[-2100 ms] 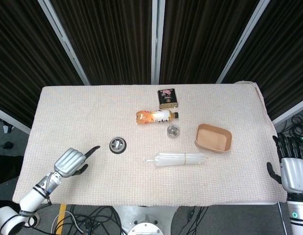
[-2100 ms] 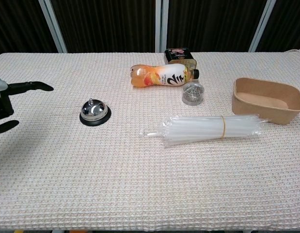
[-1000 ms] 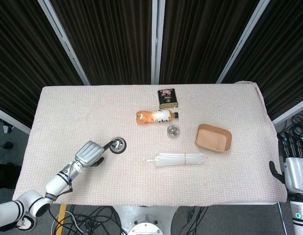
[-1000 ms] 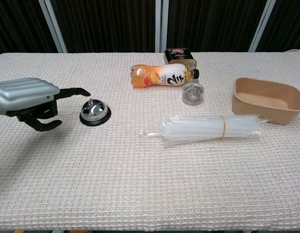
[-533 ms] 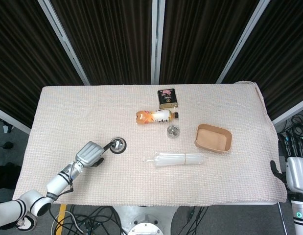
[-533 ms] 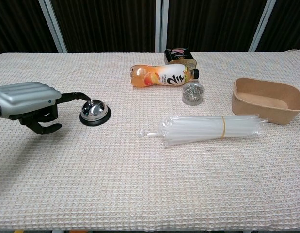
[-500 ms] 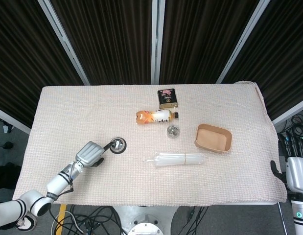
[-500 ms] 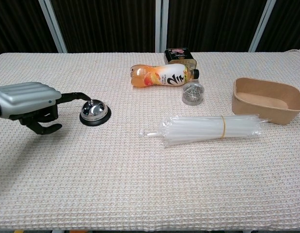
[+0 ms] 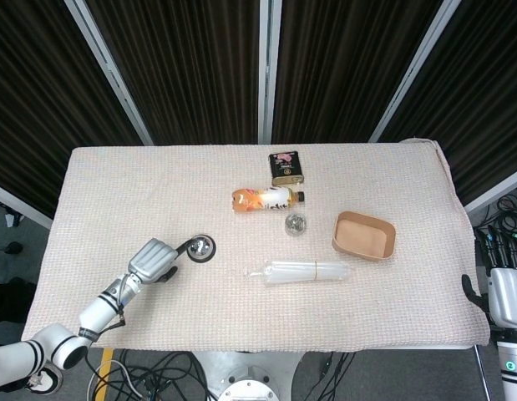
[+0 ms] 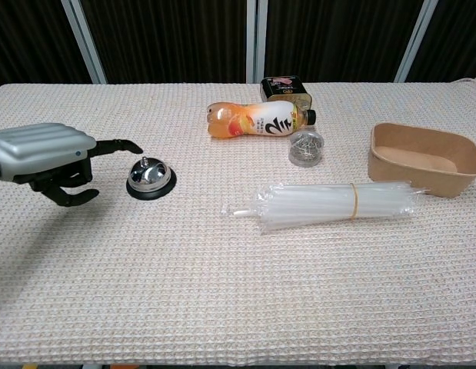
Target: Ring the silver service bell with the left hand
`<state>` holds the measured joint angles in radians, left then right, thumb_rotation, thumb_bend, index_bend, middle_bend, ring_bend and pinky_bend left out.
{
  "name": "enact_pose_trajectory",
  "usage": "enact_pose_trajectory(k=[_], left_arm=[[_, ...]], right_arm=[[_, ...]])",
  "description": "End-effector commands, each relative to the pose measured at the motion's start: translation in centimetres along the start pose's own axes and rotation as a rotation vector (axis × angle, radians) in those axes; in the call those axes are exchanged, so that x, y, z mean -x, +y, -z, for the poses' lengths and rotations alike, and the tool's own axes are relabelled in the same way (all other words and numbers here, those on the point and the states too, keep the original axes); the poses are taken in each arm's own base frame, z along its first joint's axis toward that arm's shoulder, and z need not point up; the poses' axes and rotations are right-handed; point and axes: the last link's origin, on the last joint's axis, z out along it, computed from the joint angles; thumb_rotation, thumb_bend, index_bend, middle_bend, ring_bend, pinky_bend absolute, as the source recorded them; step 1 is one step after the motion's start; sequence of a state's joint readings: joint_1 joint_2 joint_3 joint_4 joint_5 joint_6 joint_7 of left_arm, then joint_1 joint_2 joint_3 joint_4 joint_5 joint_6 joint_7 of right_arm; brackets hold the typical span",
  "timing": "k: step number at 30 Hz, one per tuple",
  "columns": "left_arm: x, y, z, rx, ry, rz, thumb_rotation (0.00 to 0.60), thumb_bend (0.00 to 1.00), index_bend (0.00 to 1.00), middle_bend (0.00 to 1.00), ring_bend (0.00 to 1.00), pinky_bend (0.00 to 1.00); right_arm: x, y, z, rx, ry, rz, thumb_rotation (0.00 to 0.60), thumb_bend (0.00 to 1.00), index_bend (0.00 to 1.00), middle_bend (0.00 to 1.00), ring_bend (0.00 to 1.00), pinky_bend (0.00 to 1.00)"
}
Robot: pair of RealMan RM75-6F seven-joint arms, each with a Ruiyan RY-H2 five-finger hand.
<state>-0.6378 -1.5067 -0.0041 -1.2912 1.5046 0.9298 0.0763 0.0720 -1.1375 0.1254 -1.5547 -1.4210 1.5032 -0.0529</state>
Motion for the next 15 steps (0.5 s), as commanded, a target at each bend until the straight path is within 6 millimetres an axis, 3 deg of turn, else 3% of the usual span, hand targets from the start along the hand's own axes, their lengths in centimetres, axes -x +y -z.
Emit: enact_pose_trajectory(k=[1, 10, 15], left_arm=[[-0.1, 0.2, 0.0, 0.011, 0.021, 0.012, 0.600, 0.47, 0.09, 0.91, 0.83, 0.81], [1.1, 0.3, -0.1, 0.014, -0.049, -0.005, 0.600, 0.47, 0.09, 0.91, 0.83, 0.81], [0.8, 0.2, -0.2, 0.009, -0.046, -0.004, 0.600, 0.47, 0.09, 0.91, 0.83, 0.81]], right_arm=[[0.0, 0.0, 0.0, 0.000, -0.001, 0.001, 0.600, 0.30, 0.00, 0.00, 0.00, 0.00], [0.0, 0.2, 0.0, 0.006, -0.001, 0.001, 0.600, 0.31, 0.00, 0.00, 0.00, 0.00], [0.0, 0.3, 0.0, 0.010, -0.002, -0.002, 0.600, 0.31, 0.00, 0.00, 0.00, 0.00]])
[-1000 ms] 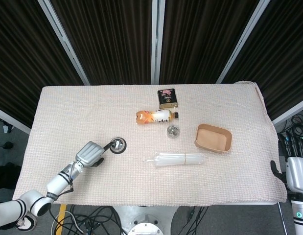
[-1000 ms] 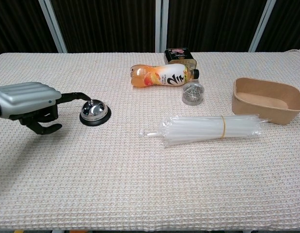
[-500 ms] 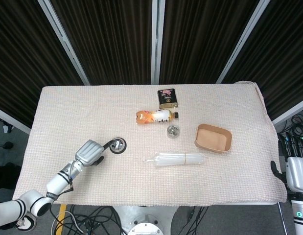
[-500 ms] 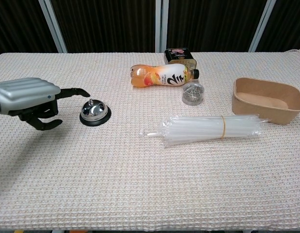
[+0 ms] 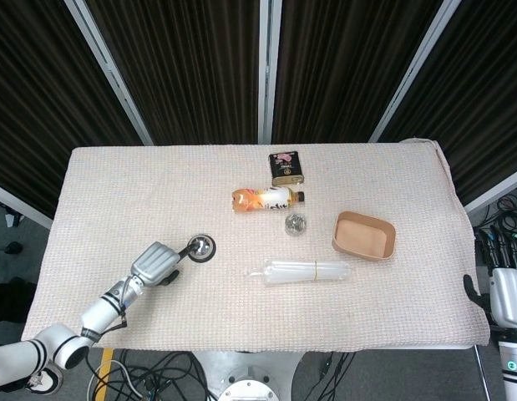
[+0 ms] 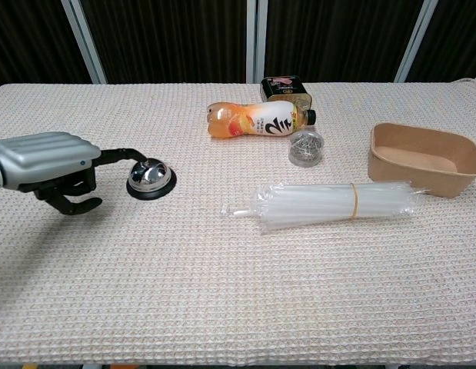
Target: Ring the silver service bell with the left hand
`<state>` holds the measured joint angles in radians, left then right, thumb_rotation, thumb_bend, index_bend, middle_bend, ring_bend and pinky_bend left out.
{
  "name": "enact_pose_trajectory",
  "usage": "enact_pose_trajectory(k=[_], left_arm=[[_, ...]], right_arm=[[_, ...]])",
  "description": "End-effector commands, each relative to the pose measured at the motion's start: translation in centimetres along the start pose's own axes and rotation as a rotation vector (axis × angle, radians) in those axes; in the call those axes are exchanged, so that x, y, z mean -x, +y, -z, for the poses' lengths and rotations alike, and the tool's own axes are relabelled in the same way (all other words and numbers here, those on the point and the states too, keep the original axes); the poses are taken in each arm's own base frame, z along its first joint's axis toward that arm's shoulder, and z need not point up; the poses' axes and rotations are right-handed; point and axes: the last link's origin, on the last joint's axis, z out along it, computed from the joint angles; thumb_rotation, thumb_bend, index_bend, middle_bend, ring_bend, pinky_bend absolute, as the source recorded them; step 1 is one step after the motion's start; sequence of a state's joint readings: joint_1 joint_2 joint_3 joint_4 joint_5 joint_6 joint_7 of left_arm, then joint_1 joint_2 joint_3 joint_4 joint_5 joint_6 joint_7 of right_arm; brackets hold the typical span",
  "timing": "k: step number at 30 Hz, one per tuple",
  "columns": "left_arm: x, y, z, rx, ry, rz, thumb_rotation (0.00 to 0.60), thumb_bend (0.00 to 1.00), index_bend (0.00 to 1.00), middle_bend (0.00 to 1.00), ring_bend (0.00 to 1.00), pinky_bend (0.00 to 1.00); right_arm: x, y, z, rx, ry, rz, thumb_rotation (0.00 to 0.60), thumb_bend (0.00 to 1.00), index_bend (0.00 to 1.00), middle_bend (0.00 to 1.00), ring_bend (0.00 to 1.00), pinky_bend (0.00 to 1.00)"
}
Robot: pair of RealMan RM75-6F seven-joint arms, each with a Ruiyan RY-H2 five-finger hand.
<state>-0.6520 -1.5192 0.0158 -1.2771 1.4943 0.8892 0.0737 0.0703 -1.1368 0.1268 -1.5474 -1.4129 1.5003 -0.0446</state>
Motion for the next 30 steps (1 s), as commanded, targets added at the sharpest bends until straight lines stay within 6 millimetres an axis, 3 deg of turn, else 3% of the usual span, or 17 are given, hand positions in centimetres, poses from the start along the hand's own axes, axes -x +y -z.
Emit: enact_pose_trajectory(k=[1, 7, 17, 25, 30], left_arm=[[-0.4, 0.0, 0.0, -0.001, 0.017, 0.000, 0.600, 0.47, 0.09, 0.91, 0.83, 0.81], [-1.1, 0.0, 0.2, 0.001, 0.056, 0.012, 0.600, 0.47, 0.09, 0.91, 0.83, 0.81], [0.7, 0.0, 0.0, -0.003, -0.026, 0.009, 0.600, 0.47, 0.09, 0.91, 0.83, 0.81], [-1.1, -0.2, 0.2, -0.006, 0.059, 0.022, 0.600, 0.47, 0.09, 0.91, 0.83, 0.81], [-0.8, -0.3, 0.1, -0.010, 0.028, 0.019, 0.600, 0.47, 0.09, 0.91, 0.83, 0.81]], right_arm=[[0.1, 0.0, 0.0, 0.000, -0.001, -0.002, 0.600, 0.31, 0.00, 0.00, 0.00, 0.00], [0.3, -0.1, -0.1, -0.003, -0.008, -0.002, 0.600, 0.31, 0.00, 0.00, 0.00, 0.00], [0.2, 0.1, -0.1, 0.002, -0.008, 0.002, 0.600, 0.31, 0.00, 0.00, 0.00, 0.00], [0.3, 0.1, -0.1, 0.001, -0.008, -0.002, 0.600, 0.30, 0.00, 0.00, 0.00, 0.00], [0.4, 0.0, -0.1, -0.002, -0.010, 0.001, 0.600, 0.30, 0.00, 0.00, 0.00, 0.00]])
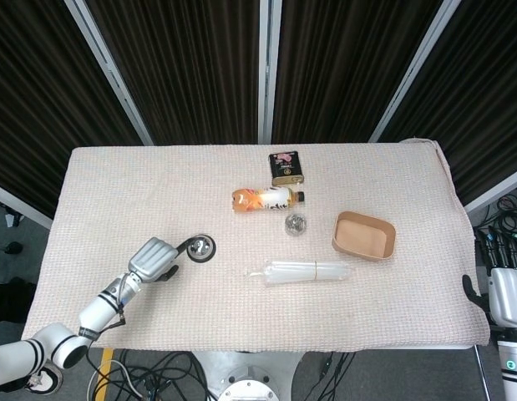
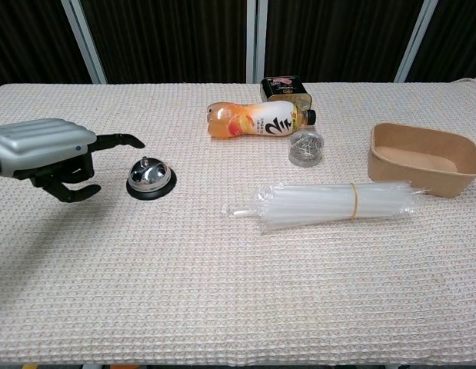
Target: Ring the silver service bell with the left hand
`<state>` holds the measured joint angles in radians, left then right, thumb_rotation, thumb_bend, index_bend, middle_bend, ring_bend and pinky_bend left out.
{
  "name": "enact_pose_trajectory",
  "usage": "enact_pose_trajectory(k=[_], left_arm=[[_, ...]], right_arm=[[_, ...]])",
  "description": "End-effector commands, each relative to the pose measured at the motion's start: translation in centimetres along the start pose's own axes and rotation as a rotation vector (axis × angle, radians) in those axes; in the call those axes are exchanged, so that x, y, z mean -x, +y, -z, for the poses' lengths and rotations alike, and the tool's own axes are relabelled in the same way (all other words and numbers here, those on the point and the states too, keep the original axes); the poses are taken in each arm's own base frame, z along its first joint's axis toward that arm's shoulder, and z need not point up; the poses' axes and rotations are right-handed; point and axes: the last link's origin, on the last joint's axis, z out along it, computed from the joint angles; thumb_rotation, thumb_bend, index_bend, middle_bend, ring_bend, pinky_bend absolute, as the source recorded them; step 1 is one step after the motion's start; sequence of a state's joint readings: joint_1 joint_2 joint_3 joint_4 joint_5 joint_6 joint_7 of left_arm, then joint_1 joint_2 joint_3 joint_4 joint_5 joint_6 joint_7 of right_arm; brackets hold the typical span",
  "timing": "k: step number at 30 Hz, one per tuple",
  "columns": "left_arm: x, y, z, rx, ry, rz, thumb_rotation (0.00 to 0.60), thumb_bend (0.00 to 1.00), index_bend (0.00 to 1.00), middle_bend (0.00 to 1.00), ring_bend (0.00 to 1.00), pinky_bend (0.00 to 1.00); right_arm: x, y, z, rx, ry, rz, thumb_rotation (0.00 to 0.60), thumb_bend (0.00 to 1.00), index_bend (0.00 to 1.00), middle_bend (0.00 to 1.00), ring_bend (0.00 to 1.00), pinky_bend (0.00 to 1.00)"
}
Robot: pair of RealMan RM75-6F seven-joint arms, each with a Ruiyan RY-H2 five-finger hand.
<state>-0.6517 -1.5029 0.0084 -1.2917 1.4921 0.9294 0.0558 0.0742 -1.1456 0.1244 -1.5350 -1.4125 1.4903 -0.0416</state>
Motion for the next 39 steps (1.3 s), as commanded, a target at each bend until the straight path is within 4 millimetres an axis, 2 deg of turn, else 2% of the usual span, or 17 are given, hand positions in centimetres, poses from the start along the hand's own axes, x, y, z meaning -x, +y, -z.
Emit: enact_pose_trajectory(k=[1, 8, 11, 15, 20, 23, 25, 26, 28, 30, 32, 33, 35, 36, 39], left_arm=[[0.5, 0.0, 0.0, -0.002, -0.029, -0.003, 0.600, 0.47, 0.09, 0.91, 0.83, 0.81], [1.7, 0.1, 0.0, 0.001, -0.074, -0.019, 0.600, 0.47, 0.09, 0.91, 0.83, 0.81], [1.3, 0.0, 0.0, -0.001, -0.058, -0.017, 0.600, 0.47, 0.10, 0.91, 0.83, 0.81], [-0.2, -0.3, 0.5, -0.017, 0.021, 0.014, 0.600, 0.47, 0.10, 0.91, 0.83, 0.81], [-2.5, -2.1, 3.0, -0.096, 0.157, 0.049, 0.600, 0.47, 0.10, 0.91, 0.83, 0.81], [-3.5, -3.7, 6.1, -0.199, 0.259, 0.077, 0.600, 0.46, 0.10, 0.89, 0.82, 0.79], [-4.1, -4.6, 8.9, -0.267, 0.323, 0.067, 0.600, 0.43, 0.10, 0.83, 0.76, 0.74], [-4.3, -5.1, 10.7, -0.304, 0.342, 0.061, 0.600, 0.42, 0.10, 0.76, 0.70, 0.70], [-4.3, -5.5, 12.8, -0.337, 0.347, 0.067, 0.600, 0.40, 0.10, 0.61, 0.57, 0.63], [-4.4, -5.9, 15.6, -0.384, 0.361, 0.063, 0.600, 0.38, 0.10, 0.44, 0.38, 0.53], [-4.2, -5.9, 17.8, -0.434, 0.383, 0.042, 0.600, 0.35, 0.10, 0.29, 0.17, 0.32], [-4.1, -5.9, 19.1, -0.475, 0.402, 0.015, 0.600, 0.33, 0.09, 0.18, 0.08, 0.18], [-3.8, -5.5, 20.6, -0.524, 0.431, -0.002, 0.600, 0.28, 0.09, 0.04, 0.00, 0.02], [-3.6, -5.1, 21.4, -0.551, 0.444, 0.011, 0.600, 0.25, 0.08, 0.00, 0.00, 0.00], [-3.2, -4.7, 22.3, -0.579, 0.438, 0.045, 0.600, 0.17, 0.08, 0.00, 0.00, 0.00]], right_arm=[[0.0, 0.0, 0.0, 0.001, 0.001, 0.001, 0.600, 0.30, 0.00, 0.00, 0.00, 0.00], [0.2, 0.2, -0.1, 0.007, -0.003, 0.000, 0.600, 0.30, 0.00, 0.00, 0.00, 0.00], [0.1, 0.3, 0.0, 0.009, -0.001, -0.001, 0.600, 0.30, 0.00, 0.00, 0.00, 0.00], [0.0, 0.3, 0.0, 0.007, 0.007, -0.004, 0.600, 0.30, 0.00, 0.00, 0.00, 0.00], [0.1, 0.0, 0.1, -0.004, 0.001, -0.003, 0.600, 0.30, 0.00, 0.00, 0.00, 0.00], [0.3, -0.3, 0.1, -0.016, -0.001, -0.005, 0.600, 0.31, 0.00, 0.00, 0.00, 0.00], [0.4, -0.6, 0.0, -0.026, -0.003, -0.007, 0.600, 0.30, 0.00, 0.00, 0.00, 0.00], [0.5, -0.7, -0.1, -0.031, -0.006, -0.009, 0.600, 0.31, 0.00, 0.00, 0.00, 0.00], [0.7, -1.0, -0.2, -0.037, -0.010, -0.013, 0.600, 0.31, 0.00, 0.00, 0.00, 0.00], [1.0, -1.3, -0.3, -0.043, -0.014, -0.017, 0.600, 0.31, 0.00, 0.00, 0.00, 0.00], [1.3, -1.5, -0.3, -0.048, -0.018, -0.021, 0.600, 0.31, 0.00, 0.00, 0.00, 0.00], [1.5, -1.7, -0.2, -0.050, -0.022, -0.024, 0.600, 0.31, 0.00, 0.00, 0.00, 0.00], [1.8, -1.9, -0.1, -0.053, -0.027, -0.030, 0.600, 0.30, 0.00, 0.00, 0.00, 0.00], [2.0, -2.2, 0.0, -0.057, -0.031, -0.036, 0.600, 0.30, 0.00, 0.00, 0.00, 0.00], [2.4, -2.8, 0.3, -0.070, -0.035, -0.046, 0.600, 0.31, 0.00, 0.00, 0.00, 0.00]])
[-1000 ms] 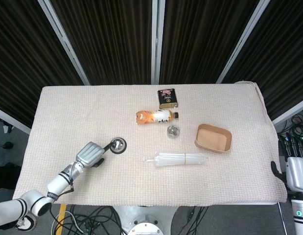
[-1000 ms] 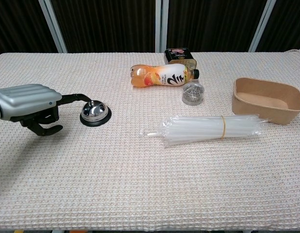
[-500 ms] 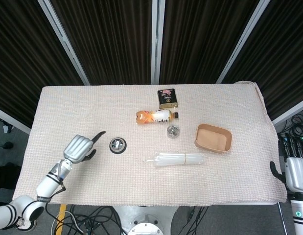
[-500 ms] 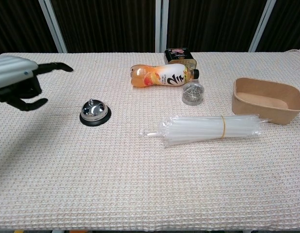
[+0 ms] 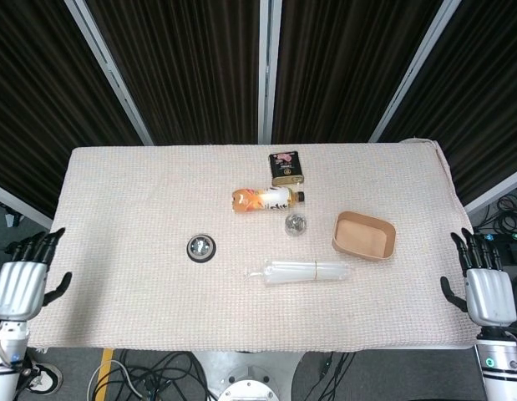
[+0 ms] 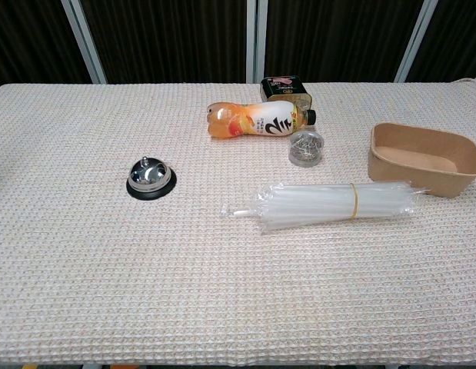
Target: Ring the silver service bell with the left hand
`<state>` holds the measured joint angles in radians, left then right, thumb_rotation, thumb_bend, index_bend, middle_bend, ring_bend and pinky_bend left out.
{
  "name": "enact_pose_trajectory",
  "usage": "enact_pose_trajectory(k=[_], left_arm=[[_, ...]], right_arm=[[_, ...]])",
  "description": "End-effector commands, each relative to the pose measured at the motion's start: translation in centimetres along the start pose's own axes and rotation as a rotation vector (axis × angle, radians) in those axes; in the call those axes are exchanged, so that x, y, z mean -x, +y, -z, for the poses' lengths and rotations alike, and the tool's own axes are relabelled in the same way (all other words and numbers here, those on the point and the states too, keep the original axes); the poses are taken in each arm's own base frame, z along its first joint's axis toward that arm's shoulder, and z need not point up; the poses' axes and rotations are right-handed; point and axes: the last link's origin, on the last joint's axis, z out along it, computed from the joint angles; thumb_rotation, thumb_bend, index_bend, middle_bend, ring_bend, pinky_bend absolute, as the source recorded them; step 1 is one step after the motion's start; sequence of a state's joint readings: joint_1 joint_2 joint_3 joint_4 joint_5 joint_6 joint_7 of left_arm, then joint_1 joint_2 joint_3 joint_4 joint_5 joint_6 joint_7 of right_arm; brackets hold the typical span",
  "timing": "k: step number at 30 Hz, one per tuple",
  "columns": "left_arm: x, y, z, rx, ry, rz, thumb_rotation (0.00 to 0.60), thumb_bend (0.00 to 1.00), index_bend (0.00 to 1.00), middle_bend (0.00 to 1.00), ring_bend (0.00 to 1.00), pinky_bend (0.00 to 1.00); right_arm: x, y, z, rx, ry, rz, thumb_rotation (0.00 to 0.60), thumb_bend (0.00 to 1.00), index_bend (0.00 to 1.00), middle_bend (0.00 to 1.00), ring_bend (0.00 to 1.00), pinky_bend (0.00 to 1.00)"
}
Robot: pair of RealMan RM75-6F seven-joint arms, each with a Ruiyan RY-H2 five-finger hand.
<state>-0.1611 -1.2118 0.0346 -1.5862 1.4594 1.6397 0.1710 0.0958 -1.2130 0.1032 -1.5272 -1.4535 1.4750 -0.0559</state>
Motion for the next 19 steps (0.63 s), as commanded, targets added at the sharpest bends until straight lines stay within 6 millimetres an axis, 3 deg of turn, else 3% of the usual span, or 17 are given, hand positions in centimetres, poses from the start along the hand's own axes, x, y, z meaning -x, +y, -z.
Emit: enact_pose_trajectory(k=[1, 10, 19], left_arm=[[-0.4, -0.4, 2.1, -0.054, -0.015, 0.011, 0.600, 0.15, 0.08, 0.00, 0.00, 0.00], [-1.4, -1.2, 4.0, -0.072, -0.022, 0.048, 0.600, 0.13, 0.08, 0.00, 0.00, 0.00], [-1.8, -1.9, 4.4, -0.066, -0.059, 0.080, 0.600, 0.13, 0.08, 0.00, 0.00, 0.00]], right_arm=[[0.4, -0.7, 0.3, -0.018, -0.002, -0.010, 0.600, 0.31, 0.00, 0.00, 0.00, 0.00], [0.2, -1.0, 1.1, -0.022, 0.018, -0.027, 0.600, 0.31, 0.00, 0.00, 0.00, 0.00], [-0.3, -1.2, 1.4, -0.019, 0.044, -0.023, 0.600, 0.30, 0.00, 0.00, 0.00, 0.00]])
